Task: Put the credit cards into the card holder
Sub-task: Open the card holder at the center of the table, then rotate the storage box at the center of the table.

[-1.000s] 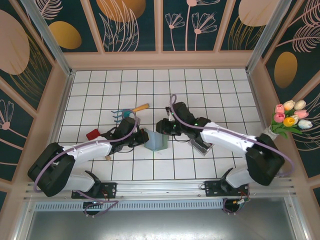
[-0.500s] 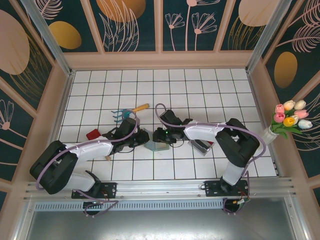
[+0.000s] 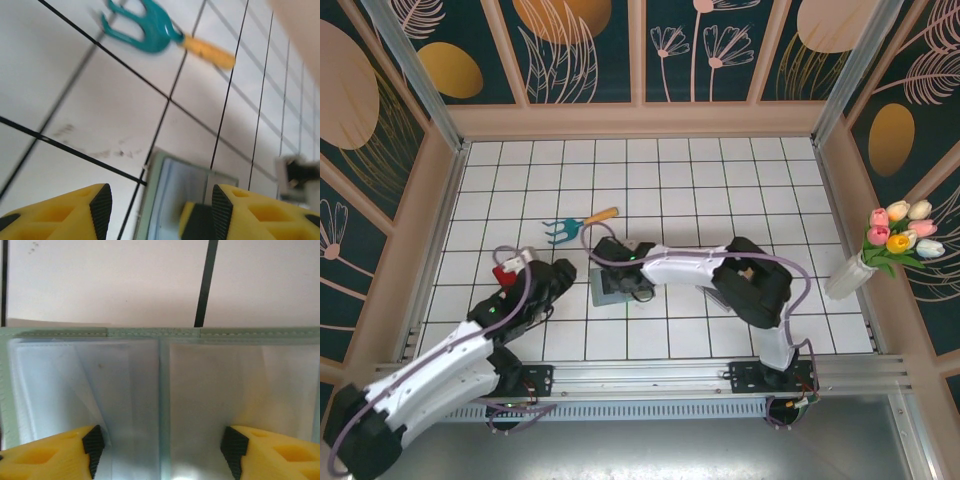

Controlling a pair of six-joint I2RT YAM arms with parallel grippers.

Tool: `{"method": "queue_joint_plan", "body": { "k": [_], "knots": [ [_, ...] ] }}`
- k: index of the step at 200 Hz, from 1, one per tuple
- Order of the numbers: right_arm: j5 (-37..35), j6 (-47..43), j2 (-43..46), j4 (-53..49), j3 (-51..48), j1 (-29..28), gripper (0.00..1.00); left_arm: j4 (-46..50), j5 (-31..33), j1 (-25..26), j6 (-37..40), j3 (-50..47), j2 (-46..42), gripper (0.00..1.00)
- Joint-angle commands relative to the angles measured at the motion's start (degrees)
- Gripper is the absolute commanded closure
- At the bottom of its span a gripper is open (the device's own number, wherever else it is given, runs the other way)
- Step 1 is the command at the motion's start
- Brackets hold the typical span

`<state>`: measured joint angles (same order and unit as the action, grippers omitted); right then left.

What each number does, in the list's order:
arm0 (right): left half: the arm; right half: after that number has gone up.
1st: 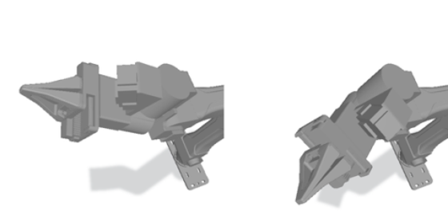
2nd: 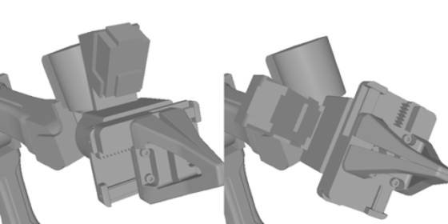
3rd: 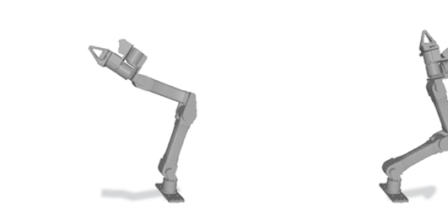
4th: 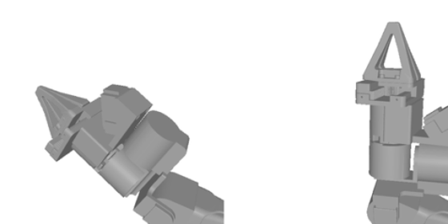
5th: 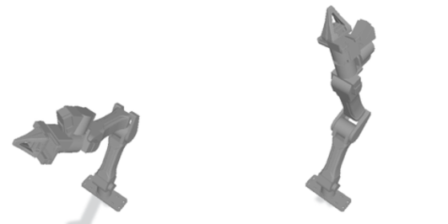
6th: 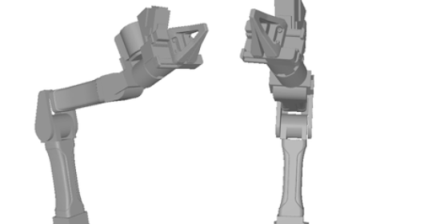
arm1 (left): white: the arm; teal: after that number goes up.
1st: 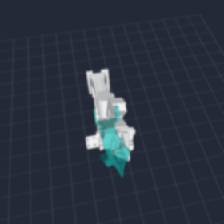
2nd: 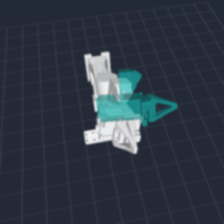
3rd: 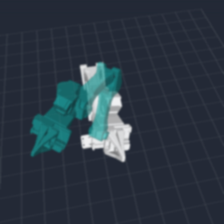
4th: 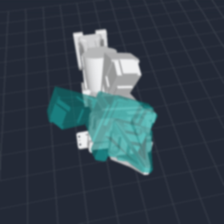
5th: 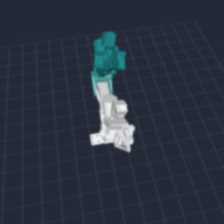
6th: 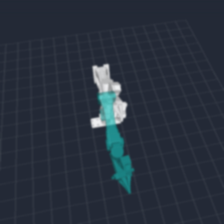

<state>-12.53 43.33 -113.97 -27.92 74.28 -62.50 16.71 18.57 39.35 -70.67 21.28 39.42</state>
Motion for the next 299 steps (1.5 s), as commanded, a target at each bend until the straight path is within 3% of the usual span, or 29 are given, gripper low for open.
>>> {"method": "queue_joint_plan", "body": {
  "k": [1, 21, 41, 73, 103, 127, 154, 175, 199, 224, 260, 299],
  "knots": [
    [-9.7, 2.1, -12.1, -13.5, 0.4, -3.2, 0.19, 9.8, 9.6, 0.2, -6.3, -1.7, -7.0, 0.43],
    [-9.4, 2.8, -16.2, -15.6, 3.2, -4.5, 0.17, 12.3, 11.6, 0.2, -6.0, -0.7, -10.0, 0.42],
    [-8.3, 2.9, -14.9, -15.8, 4.8, -4.3, 0.17, 13.4, 12.1, 0.2, -4.1, 0.8, -9.7, 0.41],
    [-2.6, -1.0, -3.2, -12.2, 8.2, -0.8, 0.15, 7.5, 8.9, 0.1, 2.4, 1.9, -7.4, 0.4],
    [-0.8, -4.5, 11.8, -6.8, 6.8, 4.1, 0.1, -7.7, -2.2, 0.1, 11.9, 3.4, -0.4, 0.38],
    [-4.6, -3.4, 23.1, -8.4, 0.5, 10.6, 0.1, -16.6, -13.8, 0.2, 16.7, 8.3, 10.9, 0.38],
    [-7.7, 1.8, 40.4, -11.1, -13.6, 21.2, 0.1, -24.6, -26.0, 0.5, 18.6, 13.2, 24.0, 0.36],
    [-7.0, 6.8, 54.5, -14.9, -23.0, 29.5, 0.1, -26.8, -28.6, 2.4, 19.3, 16.7, 31.3, 0.36],
    [0.4, 8.6, 65.1, -15.0, -33.4, 36.4, 0.1, -26.5, -29.7, 4.1, 19.1, 20.3, 37.4, 0.33],
    [8.6, 12.1, 69.4, -12.1, -41.8, 38.1, 0.1, -27.4, -32.3, 5.7, 19.3, 23.1, 42.0, 0.32],
    [11.4, 15.3, 70.3, -6.9, -46.2, 37.9, 0.1, -25.8, -32.8, 8.5, 20.4, 27.5, 46.1, 0.3],
    [23.0, 14.8, 67.8, 11.5, -49.9, 37.8, 0.11, -25.6, -32.0, 9.0, 19.7, 29.2, 48.0, 0.29]
  ]
}}
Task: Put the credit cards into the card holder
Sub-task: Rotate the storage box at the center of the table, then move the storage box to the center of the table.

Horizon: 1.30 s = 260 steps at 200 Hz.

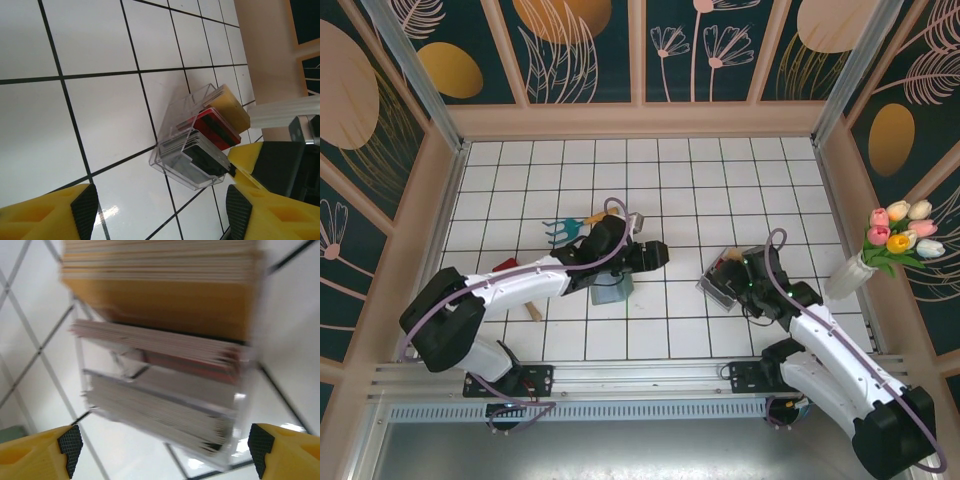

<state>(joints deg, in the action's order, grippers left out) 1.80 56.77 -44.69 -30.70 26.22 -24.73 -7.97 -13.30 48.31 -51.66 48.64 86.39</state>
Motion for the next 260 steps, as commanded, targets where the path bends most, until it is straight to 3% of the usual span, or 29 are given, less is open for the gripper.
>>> {"method": "queue_joint_plan", "body": {
  "k": [1, 51, 98, 113, 133, 170, 196, 224, 260],
  "knots": [
    [8.8, 1.4, -1.6, 14.6, -1.9, 0.0, 0.11, -0.9, -0.1, 0.0, 0.6, 1.8, 1.0, 0.29],
    [14.4, 0.5, -11.2, 29.7, -1.3, 0.0, 0.11, 0.1, 0.6, 0.1, -0.9, 4.0, 4.0, 0.29],
    [17.4, -5.5, -24.3, 36.1, 5.1, 0.8, 0.11, 0.5, 1.4, 0.1, -4.0, 6.7, 9.7, 0.32],
    [18.6, -8.0, -26.7, 34.5, 8.0, 1.7, 0.14, 0.4, 1.7, 0.1, -4.6, 8.6, 11.3, 0.32],
    [14.7, -12.0, -24.6, 27.5, 11.6, 3.0, 0.15, 0.2, 2.3, 0.1, -5.7, 10.0, 13.7, 0.32],
    [11.1, -21.5, -20.8, 16.7, 15.5, 10.0, 0.2, -2.5, 2.2, 0.0, -8.0, 12.1, 17.0, 0.32],
    [6.4, -30.5, -25.0, 9.5, 20.6, 13.1, 0.26, -3.2, 2.9, 0.0, -9.1, 14.0, 19.5, 0.33],
    [9.8, -35.1, -31.8, 10.0, 22.8, 16.1, 0.24, -3.0, 3.9, -0.3, -9.4, 16.5, 22.1, 0.34],
    [22.5, -36.5, -40.1, 15.6, 24.8, 18.3, 0.17, -3.5, 3.6, -1.5, -10.2, 17.2, 23.3, 0.32]
  ]
}}
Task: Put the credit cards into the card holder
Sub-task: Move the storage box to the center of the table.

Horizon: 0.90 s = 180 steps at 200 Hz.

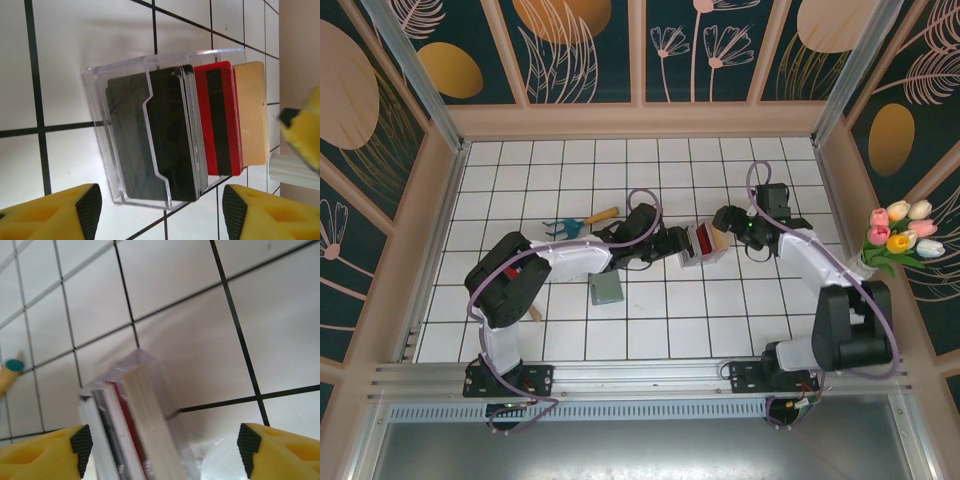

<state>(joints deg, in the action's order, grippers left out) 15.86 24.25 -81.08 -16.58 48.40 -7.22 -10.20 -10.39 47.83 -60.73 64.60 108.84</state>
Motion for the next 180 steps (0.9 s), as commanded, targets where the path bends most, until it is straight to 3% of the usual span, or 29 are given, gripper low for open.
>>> {"method": "queue_joint_plan", "body": {
  "k": [1, 54, 122, 135, 159, 180],
  "knots": [
    [8.7, -4.0, -3.9, 1.5, 2.7, 0.8, 0.16, -1.2, 0.8, -1.0, -1.1, 1.3, 0.8, 0.32],
    [21.3, 3.7, -8.9, 10.1, 2.7, -0.2, 0.18, -2.0, 0.7, -3.1, -1.3, -2.5, -1.3, 0.31],
    [22.0, 9.2, -13.6, 14.9, 5.6, -7.3, 0.19, -3.8, 0.0, -5.1, -2.7, -6.6, -3.6, 0.32],
    [18.5, 6.9, -13.2, 10.9, 7.2, -7.8, 0.2, -3.6, 0.6, -5.1, -2.7, -7.2, -3.9, 0.33],
    [4.0, -1.9, -11.3, -0.2, 12.1, -8.0, 0.2, -3.4, 1.9, -5.1, -2.9, -8.5, -5.3, 0.34],
    [-3.6, -7.9, -9.5, -4.7, 14.1, -8.3, 0.19, -2.9, 3.0, -5.1, -2.4, -10.2, -6.7, 0.39]
  ]
}}
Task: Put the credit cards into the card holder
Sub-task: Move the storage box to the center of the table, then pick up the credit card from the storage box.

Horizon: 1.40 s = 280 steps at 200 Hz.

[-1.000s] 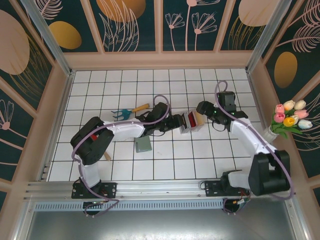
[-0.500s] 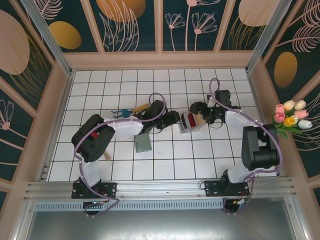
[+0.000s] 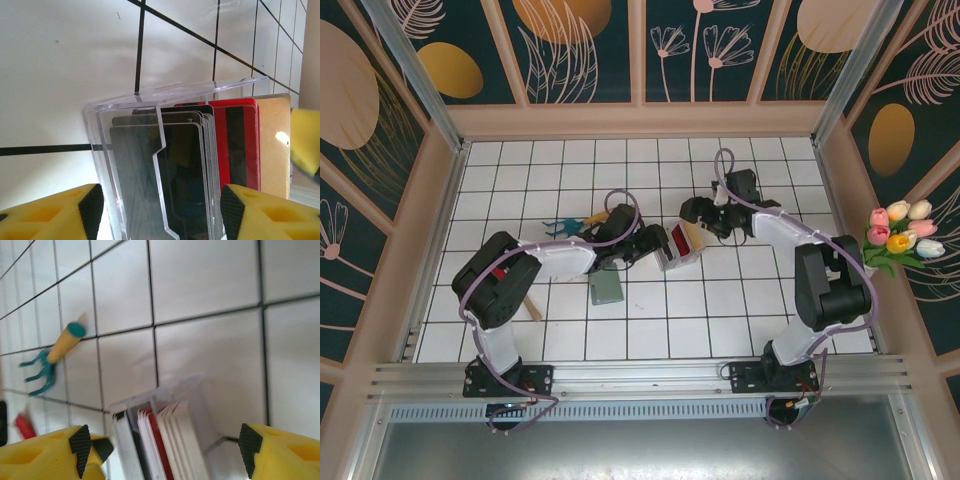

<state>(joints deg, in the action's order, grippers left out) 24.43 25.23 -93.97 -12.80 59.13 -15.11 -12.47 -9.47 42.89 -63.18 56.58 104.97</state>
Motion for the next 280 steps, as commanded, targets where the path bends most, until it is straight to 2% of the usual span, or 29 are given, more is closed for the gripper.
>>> {"method": "queue_joint_plan", "body": {
  "k": [1, 31, 73, 154, 222, 280],
  "knots": [
    [-12.4, -9.1, 3.4, -8.6, 3.4, -0.5, 0.19, -0.6, 2.1, -0.1, 0.1, -2.2, -2.9, 0.39],
    [-17.9, -14.1, 6.0, -9.4, 3.2, -3.0, 0.19, 0.9, 4.1, -0.2, 0.3, -2.4, -3.2, 0.48],
    [-24.6, -19.5, 6.8, -9.8, 3.6, -8.0, 0.18, -0.6, 1.4, -0.1, 1.0, 1.1, 0.4, 0.46],
    [-25.0, -20.7, 5.4, -13.4, 5.1, -9.2, 0.18, -1.4, 0.9, -0.4, 0.9, 2.4, 5.6, 0.5],
    [-36.4, -23.4, 2.6, -18.0, 7.3, -13.7, 0.16, -0.1, 2.8, -0.4, 0.3, 0.1, 6.0, 0.49],
    [-40.7, -23.0, -2.0, -19.3, 8.2, -14.7, 0.17, 0.8, 3.8, -0.4, 0.6, -0.4, 5.9, 0.5]
  ]
}}
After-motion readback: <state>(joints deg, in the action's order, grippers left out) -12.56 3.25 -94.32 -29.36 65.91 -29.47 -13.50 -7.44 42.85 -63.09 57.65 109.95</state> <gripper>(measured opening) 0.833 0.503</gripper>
